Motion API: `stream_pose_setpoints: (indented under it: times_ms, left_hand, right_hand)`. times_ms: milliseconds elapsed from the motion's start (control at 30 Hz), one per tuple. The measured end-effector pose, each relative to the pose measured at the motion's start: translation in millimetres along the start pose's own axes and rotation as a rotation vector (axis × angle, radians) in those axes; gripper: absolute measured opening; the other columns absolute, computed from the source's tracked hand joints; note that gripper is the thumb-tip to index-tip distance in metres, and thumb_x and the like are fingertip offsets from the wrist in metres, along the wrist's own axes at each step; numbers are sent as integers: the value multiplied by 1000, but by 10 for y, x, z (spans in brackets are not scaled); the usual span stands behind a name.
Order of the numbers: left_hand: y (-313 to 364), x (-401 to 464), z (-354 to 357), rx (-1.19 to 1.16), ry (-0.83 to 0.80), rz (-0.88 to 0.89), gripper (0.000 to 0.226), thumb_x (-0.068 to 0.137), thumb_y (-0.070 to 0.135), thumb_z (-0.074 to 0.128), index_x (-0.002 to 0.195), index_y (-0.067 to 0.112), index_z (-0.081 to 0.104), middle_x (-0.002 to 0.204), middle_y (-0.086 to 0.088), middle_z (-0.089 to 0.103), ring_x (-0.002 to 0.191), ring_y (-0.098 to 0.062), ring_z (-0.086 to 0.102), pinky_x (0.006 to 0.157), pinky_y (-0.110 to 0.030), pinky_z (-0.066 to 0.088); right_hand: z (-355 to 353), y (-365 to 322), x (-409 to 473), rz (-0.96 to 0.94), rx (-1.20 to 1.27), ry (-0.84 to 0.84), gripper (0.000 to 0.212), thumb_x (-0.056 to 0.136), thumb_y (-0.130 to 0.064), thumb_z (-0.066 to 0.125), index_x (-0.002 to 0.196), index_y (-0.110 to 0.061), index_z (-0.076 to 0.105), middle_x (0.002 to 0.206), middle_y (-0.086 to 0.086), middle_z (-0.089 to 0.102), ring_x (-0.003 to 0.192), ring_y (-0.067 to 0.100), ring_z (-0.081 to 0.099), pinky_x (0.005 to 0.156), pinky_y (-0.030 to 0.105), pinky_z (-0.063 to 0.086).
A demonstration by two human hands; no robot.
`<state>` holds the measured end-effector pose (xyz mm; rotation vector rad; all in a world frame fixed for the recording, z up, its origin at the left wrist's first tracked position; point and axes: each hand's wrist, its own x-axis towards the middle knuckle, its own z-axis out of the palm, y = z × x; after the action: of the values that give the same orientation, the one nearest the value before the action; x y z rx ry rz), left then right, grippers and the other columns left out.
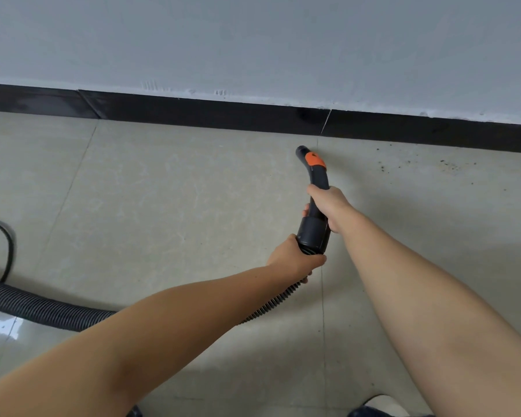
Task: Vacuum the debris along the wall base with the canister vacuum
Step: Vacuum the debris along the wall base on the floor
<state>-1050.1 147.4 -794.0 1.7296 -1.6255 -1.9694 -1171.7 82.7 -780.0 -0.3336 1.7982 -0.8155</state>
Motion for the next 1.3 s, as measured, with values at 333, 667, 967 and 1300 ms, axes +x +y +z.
stream_pose_setpoints:
  times_ms: [333, 667, 967, 1300]
  left_hand:
    - [198, 18, 87, 92, -79, 34, 41, 78, 27, 68, 111, 16, 48, 80, -4, 64, 61, -17, 62, 74, -38, 58]
    - [31, 0, -45, -31, 72, -22, 38, 78, 25, 69, 108, 16, 47, 77, -4, 63, 62, -20, 62, 76, -41, 59]
    - [180, -150, 446, 208, -273, 80, 36, 78, 23, 69, 107, 14, 49, 76, -3, 61, 62, -18, 60, 69, -35, 58]
    - [192, 61, 702, 176, -322, 106, 33, 79, 21, 69, 104, 15, 48, 78, -4, 59, 64, -18, 59, 71, -37, 58]
  right_hand:
    - [-300, 1, 7, 43, 79, 87, 13, 93, -19, 55, 88, -11, 47, 69, 9, 57, 54, 19, 58, 57, 30, 51]
    - [102, -100, -19, -3, -4, -64, 10, 92, -16, 54, 94, -11, 46, 69, 9, 56, 49, 19, 56, 43, 21, 48]
    - [-808, 435, -330, 98, 222, 318, 18, 93, -21, 55, 102, -8, 48, 68, 8, 58, 52, 18, 58, 48, 25, 47]
    - [-1040, 486, -188, 85, 253, 357, 13, 92, -18, 54, 84, -12, 45, 68, 8, 54, 53, 20, 56, 51, 26, 49]
